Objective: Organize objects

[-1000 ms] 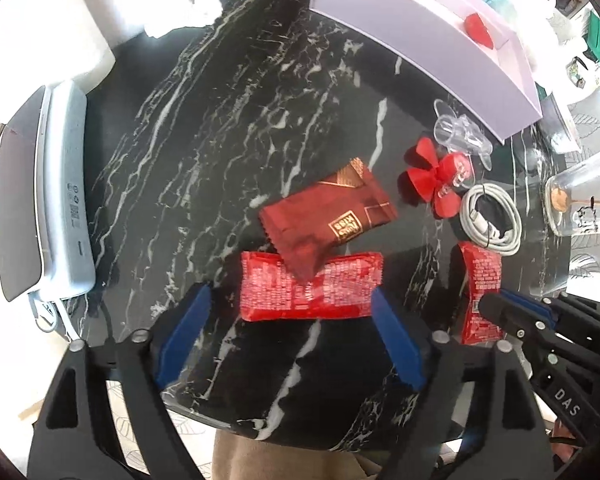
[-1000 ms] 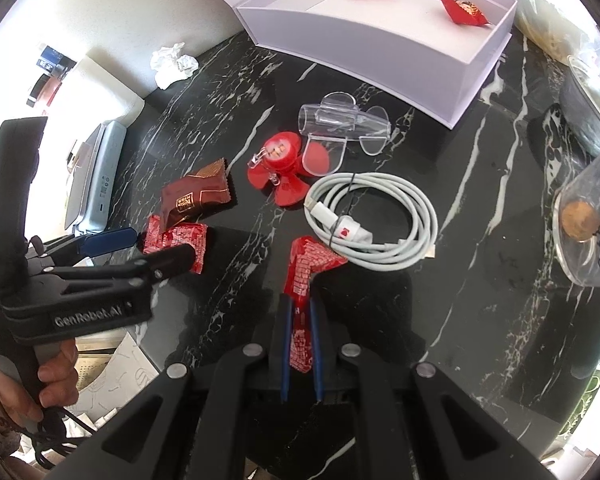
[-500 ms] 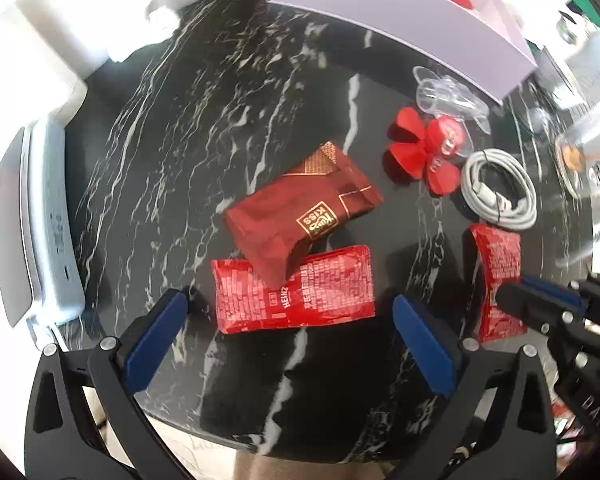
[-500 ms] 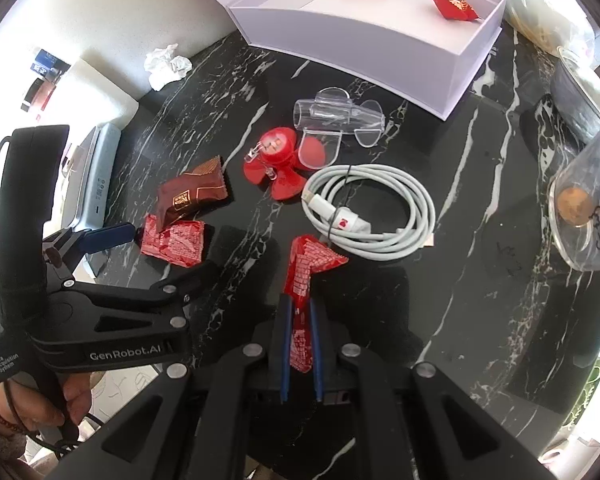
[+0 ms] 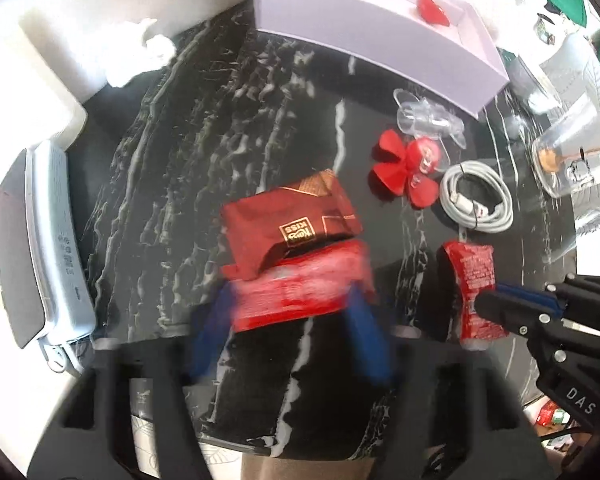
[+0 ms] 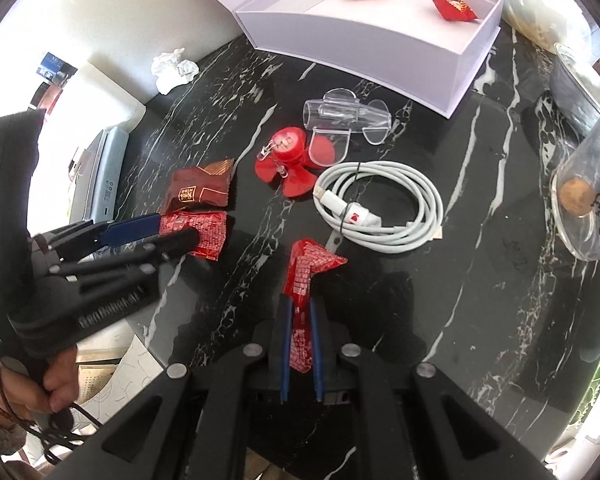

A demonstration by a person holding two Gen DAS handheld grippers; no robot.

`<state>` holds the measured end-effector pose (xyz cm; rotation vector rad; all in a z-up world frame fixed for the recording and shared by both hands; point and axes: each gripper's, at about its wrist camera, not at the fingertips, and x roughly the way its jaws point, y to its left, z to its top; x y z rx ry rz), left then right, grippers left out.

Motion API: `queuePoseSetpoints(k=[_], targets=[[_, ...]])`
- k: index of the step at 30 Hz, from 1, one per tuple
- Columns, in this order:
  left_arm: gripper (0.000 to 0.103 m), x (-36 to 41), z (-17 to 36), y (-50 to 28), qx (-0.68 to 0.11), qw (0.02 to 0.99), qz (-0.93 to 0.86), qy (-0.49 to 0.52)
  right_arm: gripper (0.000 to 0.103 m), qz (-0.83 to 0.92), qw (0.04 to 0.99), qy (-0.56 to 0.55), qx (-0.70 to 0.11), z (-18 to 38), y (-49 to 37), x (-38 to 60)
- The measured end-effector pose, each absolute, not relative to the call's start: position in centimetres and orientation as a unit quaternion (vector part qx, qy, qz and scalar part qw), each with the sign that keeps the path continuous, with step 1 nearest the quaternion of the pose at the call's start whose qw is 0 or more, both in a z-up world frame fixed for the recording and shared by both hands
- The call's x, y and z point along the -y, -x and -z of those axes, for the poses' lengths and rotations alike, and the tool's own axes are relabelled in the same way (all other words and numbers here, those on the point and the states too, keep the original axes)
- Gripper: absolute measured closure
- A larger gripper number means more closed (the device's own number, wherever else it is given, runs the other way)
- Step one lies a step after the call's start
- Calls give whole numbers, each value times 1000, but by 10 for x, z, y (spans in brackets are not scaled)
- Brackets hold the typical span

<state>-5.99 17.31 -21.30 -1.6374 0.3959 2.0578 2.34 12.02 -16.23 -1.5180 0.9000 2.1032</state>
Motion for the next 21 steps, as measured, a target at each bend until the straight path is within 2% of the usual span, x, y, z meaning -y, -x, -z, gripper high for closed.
queuePoseSetpoints(k=[7,13,15,21], targets=[[67,-182,212,82,-116,245,-742,613,95,-752,198,542,-318,159,-28,-119],[66,-191,207,96,-111,265,-739,609,95,-755,200,539,-316,157,-29,-116],[55,-197,208,99,-123,283,-732,608,95,-754,200,540,-317,157,-28,-116],[40,-220,209,108,-186,336,-715,584,95,-752,198,542,-319,160,-26,-114]])
